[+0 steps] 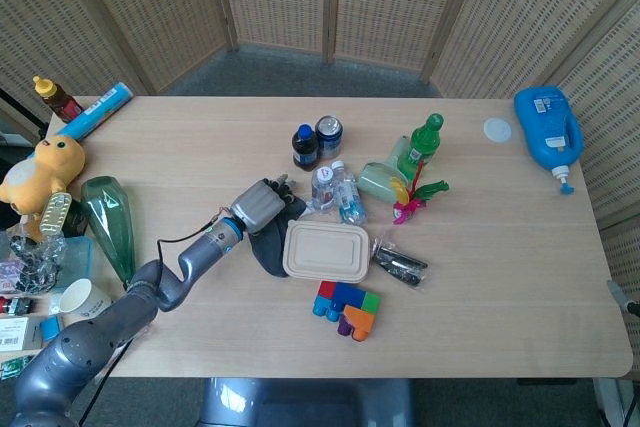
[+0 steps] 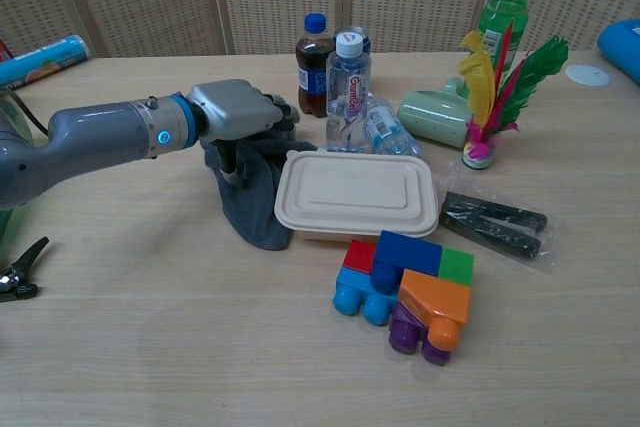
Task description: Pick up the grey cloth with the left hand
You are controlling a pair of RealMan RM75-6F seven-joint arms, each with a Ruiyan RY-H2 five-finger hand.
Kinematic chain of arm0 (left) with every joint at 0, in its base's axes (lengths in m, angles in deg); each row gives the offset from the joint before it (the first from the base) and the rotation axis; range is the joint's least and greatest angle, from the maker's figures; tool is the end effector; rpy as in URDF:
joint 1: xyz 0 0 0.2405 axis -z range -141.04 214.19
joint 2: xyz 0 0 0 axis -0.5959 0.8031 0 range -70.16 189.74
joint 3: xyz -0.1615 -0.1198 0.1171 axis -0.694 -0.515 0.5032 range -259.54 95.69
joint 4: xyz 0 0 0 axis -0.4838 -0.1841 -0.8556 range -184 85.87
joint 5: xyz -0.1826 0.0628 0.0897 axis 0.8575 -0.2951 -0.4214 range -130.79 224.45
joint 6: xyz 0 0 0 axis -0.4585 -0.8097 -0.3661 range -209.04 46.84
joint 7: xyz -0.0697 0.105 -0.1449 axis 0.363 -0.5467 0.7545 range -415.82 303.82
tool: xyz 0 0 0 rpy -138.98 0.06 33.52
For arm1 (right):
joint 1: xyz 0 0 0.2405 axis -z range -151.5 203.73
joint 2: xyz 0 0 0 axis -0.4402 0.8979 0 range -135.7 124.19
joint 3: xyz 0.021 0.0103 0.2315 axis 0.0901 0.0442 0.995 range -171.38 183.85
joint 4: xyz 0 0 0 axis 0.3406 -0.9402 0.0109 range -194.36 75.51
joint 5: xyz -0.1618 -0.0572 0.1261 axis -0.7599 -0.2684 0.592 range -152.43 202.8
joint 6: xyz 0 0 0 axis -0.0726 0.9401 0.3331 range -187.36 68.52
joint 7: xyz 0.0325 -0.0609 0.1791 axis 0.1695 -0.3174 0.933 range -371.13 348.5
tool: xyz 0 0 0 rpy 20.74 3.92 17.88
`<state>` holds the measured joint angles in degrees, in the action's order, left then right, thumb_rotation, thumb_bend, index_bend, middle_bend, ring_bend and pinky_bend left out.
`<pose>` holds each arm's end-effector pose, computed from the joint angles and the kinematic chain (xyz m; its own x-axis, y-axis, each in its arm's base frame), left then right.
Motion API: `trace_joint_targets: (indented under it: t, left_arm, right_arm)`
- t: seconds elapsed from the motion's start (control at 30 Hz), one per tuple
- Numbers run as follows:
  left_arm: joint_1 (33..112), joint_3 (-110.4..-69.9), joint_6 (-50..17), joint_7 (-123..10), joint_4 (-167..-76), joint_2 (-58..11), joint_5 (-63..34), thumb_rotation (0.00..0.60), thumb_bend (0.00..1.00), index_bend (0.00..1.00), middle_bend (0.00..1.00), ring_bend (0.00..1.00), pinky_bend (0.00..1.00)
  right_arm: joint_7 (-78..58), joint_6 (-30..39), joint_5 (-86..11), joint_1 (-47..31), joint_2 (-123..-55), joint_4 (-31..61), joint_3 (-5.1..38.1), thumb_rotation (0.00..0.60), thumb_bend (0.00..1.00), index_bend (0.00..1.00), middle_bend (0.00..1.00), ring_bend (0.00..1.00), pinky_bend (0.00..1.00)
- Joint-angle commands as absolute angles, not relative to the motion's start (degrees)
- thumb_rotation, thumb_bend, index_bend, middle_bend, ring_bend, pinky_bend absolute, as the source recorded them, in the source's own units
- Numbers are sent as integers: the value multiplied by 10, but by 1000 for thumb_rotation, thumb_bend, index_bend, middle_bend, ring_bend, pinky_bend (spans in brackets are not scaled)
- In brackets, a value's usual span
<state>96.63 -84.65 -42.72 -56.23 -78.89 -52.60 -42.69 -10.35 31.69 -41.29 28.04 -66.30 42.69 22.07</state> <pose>-0.1094 0.4458 -0.1293 0.8476 0.0679 0.5263 0.4339 -0.6598 -0.6136 -0.3179 -0.2190 0.2272 0.2787 0.2807 0.9184 -0.9183 0.3577 0.1694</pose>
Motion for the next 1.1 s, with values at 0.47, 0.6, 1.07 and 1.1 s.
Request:
trace_joint_targets:
  t: [0.47,0.6,1.07,1.1]
  left_arm:
    - [973,-888,-354,-617,-871,-475,-398,600,70,913,813,733,950]
    - [970,-914,-326,-651,-984,-401,-382,600,70,914,814,732,949]
    - [998,-1055,-304,-826,-1312,-138,-283,600,72,912,811,733,949]
    - [1001,-1063,-303,-832,-1324,-127,-276,600,71,911,811,733,950]
  right_arm:
    - [-90,319,-418,284,-656,435,221,524,0,0,0,0,0]
    - [-90,321,-425,284,-655,439,219,530,0,0,0,0,0]
    - [-90,332,-456,289,-647,467,206,528,0,0,0,0,0]
    - [-90,333,-459,290,-647,469,205,527,0,0,0,0,0]
